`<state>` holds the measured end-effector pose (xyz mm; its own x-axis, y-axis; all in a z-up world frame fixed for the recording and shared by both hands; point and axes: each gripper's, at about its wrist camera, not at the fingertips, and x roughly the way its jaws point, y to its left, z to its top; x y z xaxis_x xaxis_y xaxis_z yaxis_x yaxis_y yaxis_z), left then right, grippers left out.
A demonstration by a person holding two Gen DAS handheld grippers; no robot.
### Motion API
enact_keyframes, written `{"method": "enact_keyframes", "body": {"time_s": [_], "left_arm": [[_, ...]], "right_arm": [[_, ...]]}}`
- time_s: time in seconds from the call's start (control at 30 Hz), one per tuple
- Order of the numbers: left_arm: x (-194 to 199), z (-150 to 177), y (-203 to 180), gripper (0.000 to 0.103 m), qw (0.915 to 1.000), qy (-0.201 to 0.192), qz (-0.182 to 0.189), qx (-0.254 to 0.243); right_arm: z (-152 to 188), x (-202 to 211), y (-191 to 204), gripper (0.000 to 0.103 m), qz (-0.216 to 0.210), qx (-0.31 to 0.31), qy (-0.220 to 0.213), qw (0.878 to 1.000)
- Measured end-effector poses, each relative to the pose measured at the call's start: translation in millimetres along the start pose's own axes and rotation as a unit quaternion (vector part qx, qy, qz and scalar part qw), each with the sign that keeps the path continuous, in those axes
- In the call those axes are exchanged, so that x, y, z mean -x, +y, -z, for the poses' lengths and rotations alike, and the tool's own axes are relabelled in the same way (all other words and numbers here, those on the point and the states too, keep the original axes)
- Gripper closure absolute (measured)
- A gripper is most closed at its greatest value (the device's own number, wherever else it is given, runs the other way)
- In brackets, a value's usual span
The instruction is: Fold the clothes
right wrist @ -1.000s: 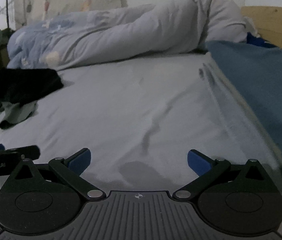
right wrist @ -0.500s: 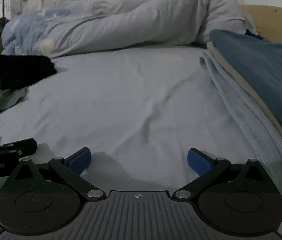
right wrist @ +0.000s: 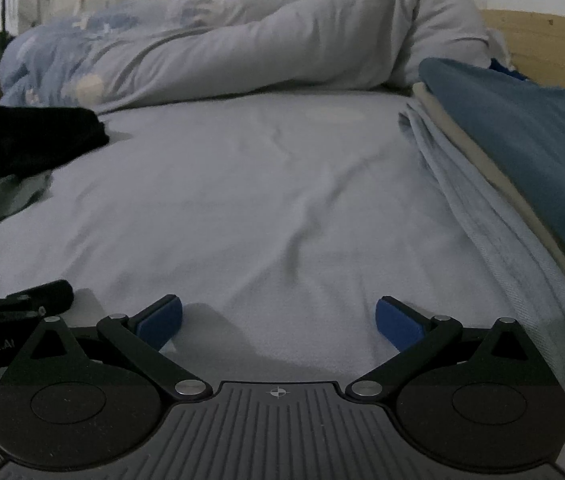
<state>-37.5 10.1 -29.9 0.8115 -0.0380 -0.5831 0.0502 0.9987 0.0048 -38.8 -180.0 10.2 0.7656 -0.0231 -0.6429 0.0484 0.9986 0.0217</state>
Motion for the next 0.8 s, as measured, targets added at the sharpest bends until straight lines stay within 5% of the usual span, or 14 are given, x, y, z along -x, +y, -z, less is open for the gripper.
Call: {"method": "enact_keyframes", "body": {"time_s": [0.8], "left_arm": [[0.6,1.3,-3.4,0.000,0.9999,-0.002,-0.009,-0.010]], "right_arm": [[1.4,-0.4,-3.1,0.000,-0.002,0.000,-0.002,1.000]]}}
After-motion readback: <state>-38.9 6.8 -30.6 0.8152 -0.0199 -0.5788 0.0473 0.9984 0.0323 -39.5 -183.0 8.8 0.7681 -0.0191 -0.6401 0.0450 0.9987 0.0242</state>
